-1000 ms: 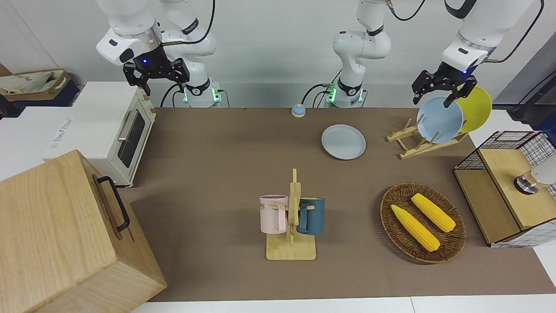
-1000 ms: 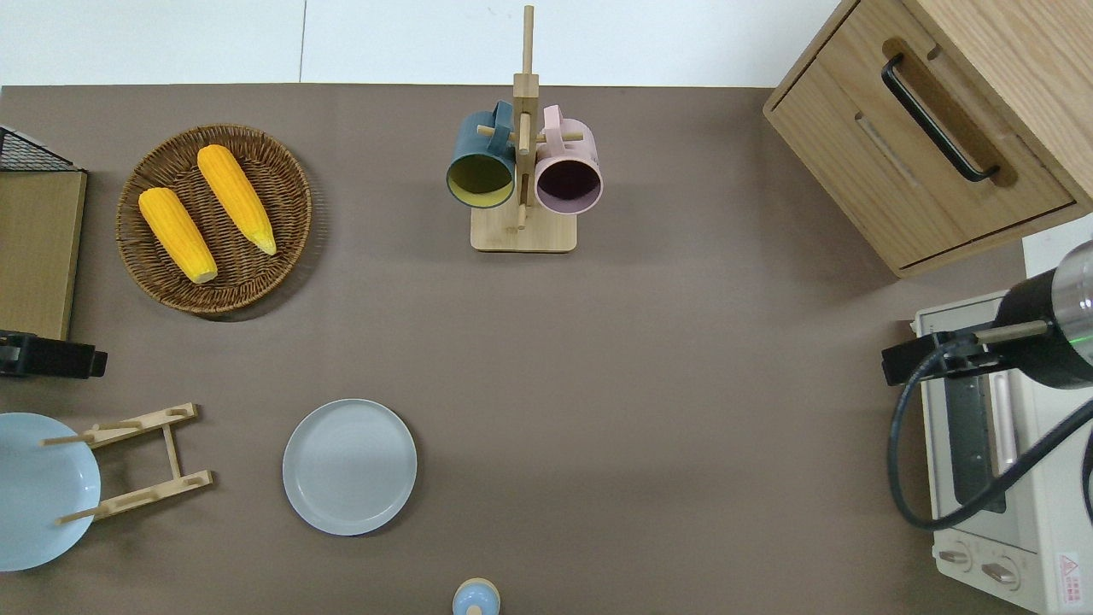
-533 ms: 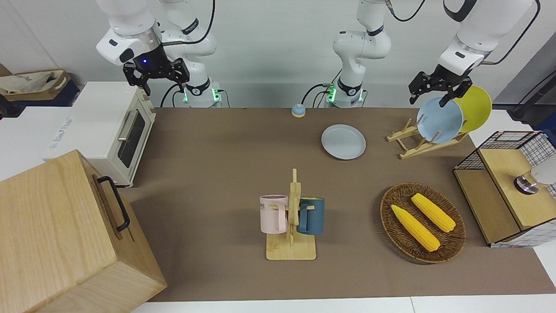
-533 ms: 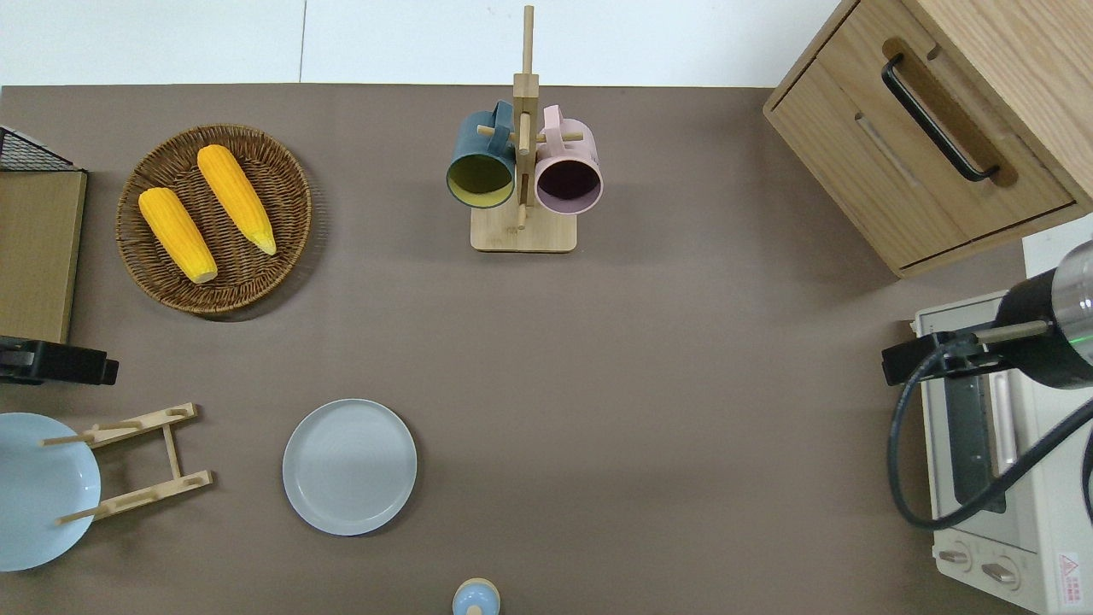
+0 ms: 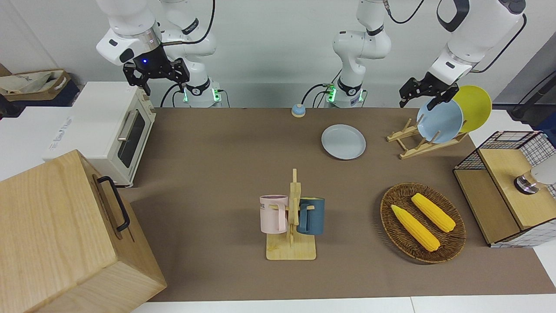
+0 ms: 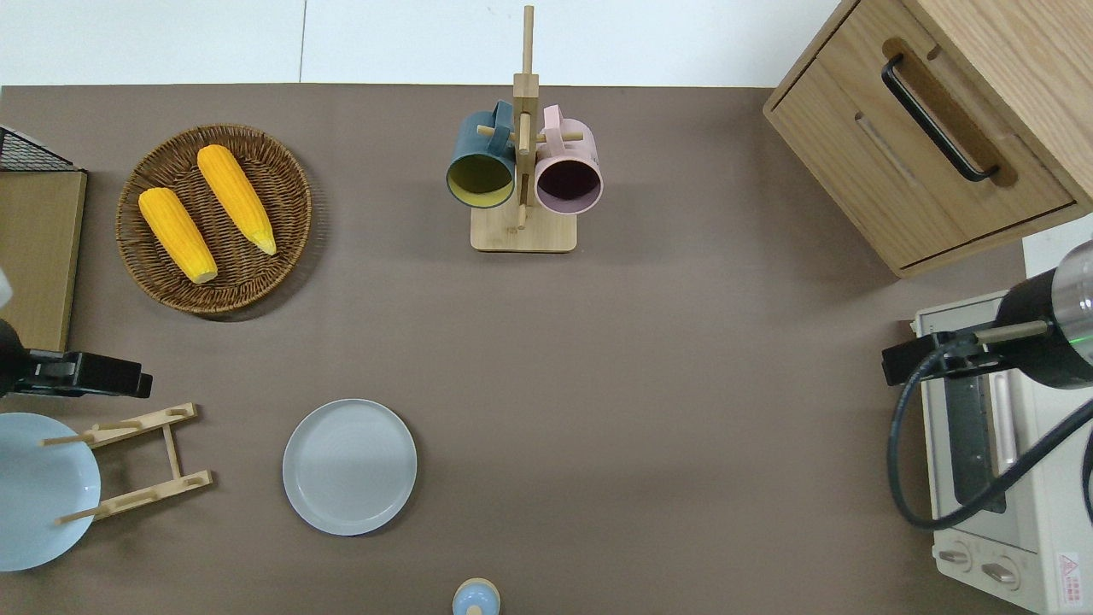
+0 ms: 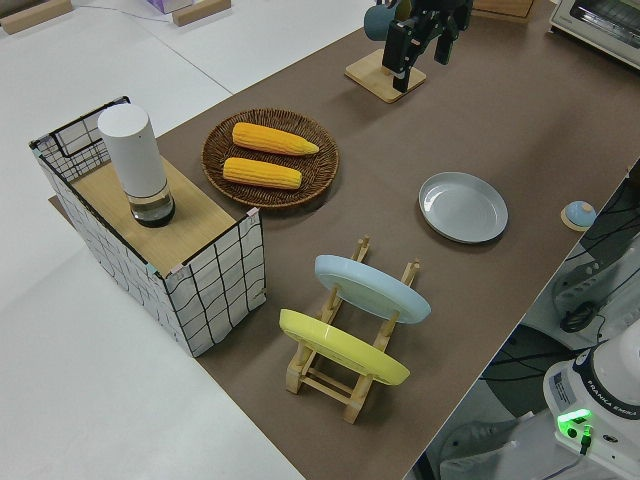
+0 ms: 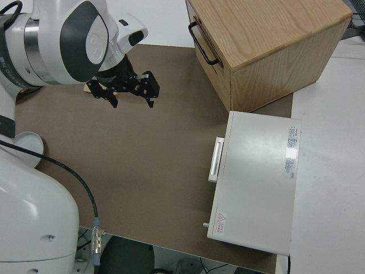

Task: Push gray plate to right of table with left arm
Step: 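Move the left gripper in beside the gray plate's edge nearest the blue plate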

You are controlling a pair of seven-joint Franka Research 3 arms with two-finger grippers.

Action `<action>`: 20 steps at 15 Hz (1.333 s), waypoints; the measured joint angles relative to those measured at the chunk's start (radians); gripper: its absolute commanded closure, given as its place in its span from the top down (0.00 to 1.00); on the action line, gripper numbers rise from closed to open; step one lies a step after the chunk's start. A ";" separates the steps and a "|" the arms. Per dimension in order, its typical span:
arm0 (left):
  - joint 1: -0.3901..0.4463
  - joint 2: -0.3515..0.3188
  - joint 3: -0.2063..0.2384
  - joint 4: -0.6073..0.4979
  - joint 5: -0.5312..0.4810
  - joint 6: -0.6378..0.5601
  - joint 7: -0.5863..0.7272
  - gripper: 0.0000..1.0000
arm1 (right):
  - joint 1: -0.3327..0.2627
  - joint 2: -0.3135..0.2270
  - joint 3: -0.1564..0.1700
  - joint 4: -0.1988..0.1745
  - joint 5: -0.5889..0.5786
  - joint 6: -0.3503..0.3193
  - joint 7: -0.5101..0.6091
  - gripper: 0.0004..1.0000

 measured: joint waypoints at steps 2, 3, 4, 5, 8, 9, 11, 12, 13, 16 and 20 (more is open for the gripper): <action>0.000 -0.017 -0.012 -0.044 0.000 0.045 -0.024 1.00 | 0.000 0.000 0.000 0.000 0.000 0.000 0.000 0.98; 0.000 -0.030 -0.018 -0.076 0.000 0.075 -0.035 1.00 | 0.000 0.000 0.000 0.000 0.000 0.000 0.000 0.98; 0.000 -0.043 -0.025 -0.106 0.000 0.100 -0.046 1.00 | 0.000 0.000 0.000 0.000 0.000 0.000 0.000 0.98; 0.000 -0.057 -0.033 -0.138 0.000 0.126 -0.060 1.00 | 0.000 0.000 0.000 0.000 0.000 0.000 0.000 0.98; 0.000 -0.095 -0.062 -0.228 0.000 0.196 -0.098 1.00 | 0.000 0.000 0.000 0.000 0.000 0.000 0.000 0.98; 0.000 -0.108 -0.071 -0.261 0.000 0.222 -0.108 1.00 | 0.000 0.000 0.000 0.000 0.000 0.000 0.000 0.98; 0.000 -0.131 -0.081 -0.322 0.001 0.280 -0.116 1.00 | 0.000 0.000 0.000 0.000 0.000 0.000 0.000 0.98; 0.000 -0.143 -0.084 -0.358 0.001 0.312 -0.117 1.00 | 0.000 0.000 0.000 0.000 0.000 0.000 0.000 0.98; 0.000 -0.158 -0.087 -0.402 0.002 0.350 -0.118 1.00 | 0.000 0.000 0.000 0.000 0.000 0.000 0.000 0.98; 0.000 -0.192 -0.090 -0.507 0.004 0.437 -0.119 1.00 | 0.000 0.000 0.000 0.000 0.000 0.000 0.000 0.98; 0.000 -0.230 -0.111 -0.646 0.005 0.564 -0.125 1.00 | 0.000 0.000 0.000 0.000 0.000 0.000 0.000 0.98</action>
